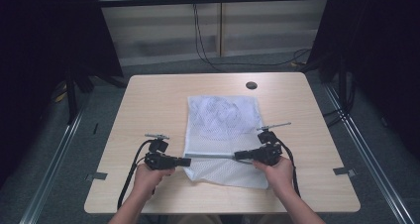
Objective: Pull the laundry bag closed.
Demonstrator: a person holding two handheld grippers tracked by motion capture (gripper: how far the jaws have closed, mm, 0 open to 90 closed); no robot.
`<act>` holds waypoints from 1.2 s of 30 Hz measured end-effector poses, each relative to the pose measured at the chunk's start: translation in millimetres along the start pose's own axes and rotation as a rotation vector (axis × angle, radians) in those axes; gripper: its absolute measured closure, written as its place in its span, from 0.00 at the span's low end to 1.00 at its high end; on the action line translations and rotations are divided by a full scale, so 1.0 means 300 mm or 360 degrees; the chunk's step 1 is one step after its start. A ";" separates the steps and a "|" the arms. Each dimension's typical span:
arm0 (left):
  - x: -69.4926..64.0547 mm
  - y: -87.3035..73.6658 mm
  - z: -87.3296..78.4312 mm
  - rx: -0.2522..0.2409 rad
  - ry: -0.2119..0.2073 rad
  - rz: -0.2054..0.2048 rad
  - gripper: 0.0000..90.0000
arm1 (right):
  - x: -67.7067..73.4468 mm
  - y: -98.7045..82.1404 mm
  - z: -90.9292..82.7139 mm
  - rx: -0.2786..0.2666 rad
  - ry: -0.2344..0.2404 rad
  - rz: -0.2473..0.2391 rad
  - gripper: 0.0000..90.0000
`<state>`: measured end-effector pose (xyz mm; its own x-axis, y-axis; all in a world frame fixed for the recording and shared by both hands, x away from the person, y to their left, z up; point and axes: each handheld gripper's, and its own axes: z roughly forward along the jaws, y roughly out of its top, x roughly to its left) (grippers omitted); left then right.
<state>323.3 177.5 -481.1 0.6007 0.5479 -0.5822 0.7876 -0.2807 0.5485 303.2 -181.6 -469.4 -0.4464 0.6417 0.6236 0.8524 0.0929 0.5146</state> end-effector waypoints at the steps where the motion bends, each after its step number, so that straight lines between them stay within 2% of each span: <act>1: 0.000 0.000 0.000 0.0001 -0.0001 0.0000 0.99 | 0.001 0.000 0.000 0.0000 0.0002 0.0007 0.97; 5: 0.005 0.001 -0.006 0.0006 -0.0001 0.0014 0.99 | -0.001 -0.001 -0.004 -0.0001 -0.0008 0.0001 0.97; 6: 0.004 0.000 -0.007 -0.0007 -0.0006 -0.0003 0.98 | -0.008 -0.001 -0.009 -0.0005 -0.0001 0.0001 0.97; 28: 0.008 0.000 -0.010 -0.0001 -0.0009 -0.0001 0.98 | -0.035 -0.011 -0.059 -0.0017 -0.0030 0.0013 0.97; 36: 0.007 -0.001 -0.009 0.0001 -0.0007 -0.0006 0.99 | -0.037 -0.013 -0.059 -0.0016 -0.0028 0.0005 0.97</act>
<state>323.9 180.9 -480.7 0.5982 0.5455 -0.5869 0.7900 -0.2790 0.5459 300.0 -202.6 -468.0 -0.4389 0.6554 0.6147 0.8509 0.0834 0.5187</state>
